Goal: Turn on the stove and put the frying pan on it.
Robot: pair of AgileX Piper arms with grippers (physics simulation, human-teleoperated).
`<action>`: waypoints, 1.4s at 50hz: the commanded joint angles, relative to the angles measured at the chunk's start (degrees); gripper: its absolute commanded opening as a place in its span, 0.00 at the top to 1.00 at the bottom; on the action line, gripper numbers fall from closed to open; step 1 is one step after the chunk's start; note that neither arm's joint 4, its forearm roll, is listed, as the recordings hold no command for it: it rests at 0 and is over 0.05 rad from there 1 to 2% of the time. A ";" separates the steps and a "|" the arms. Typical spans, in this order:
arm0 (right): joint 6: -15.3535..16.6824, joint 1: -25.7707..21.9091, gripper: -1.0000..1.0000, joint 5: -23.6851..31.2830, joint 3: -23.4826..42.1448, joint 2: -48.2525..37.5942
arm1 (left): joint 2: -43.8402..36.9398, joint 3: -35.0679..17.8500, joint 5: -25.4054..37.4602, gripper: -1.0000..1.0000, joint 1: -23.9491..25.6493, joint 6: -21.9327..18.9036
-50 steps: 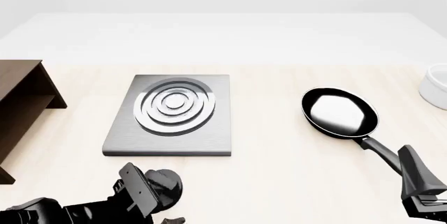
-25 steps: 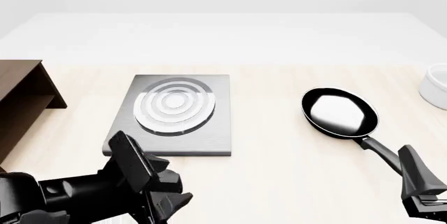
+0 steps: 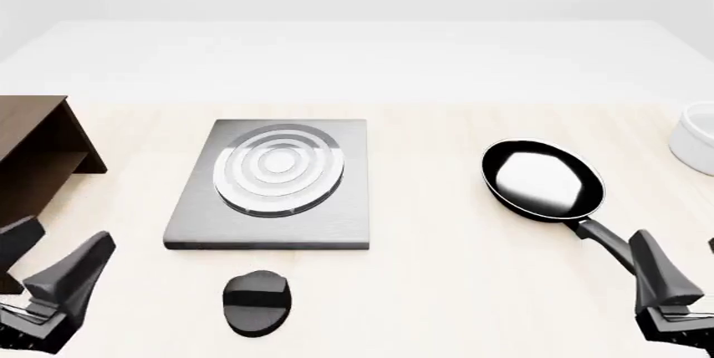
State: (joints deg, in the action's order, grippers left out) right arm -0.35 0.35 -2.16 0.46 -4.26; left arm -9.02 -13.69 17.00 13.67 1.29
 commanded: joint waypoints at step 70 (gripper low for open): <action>29.67 5.42 0.00 39.23 42.31 -64.35 | 9.01 7.91 -2.14 0.00 -9.69 7.60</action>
State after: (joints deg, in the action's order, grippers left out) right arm 23.86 1.27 34.66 39.51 -64.42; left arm -0.01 -5.79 14.79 3.97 8.91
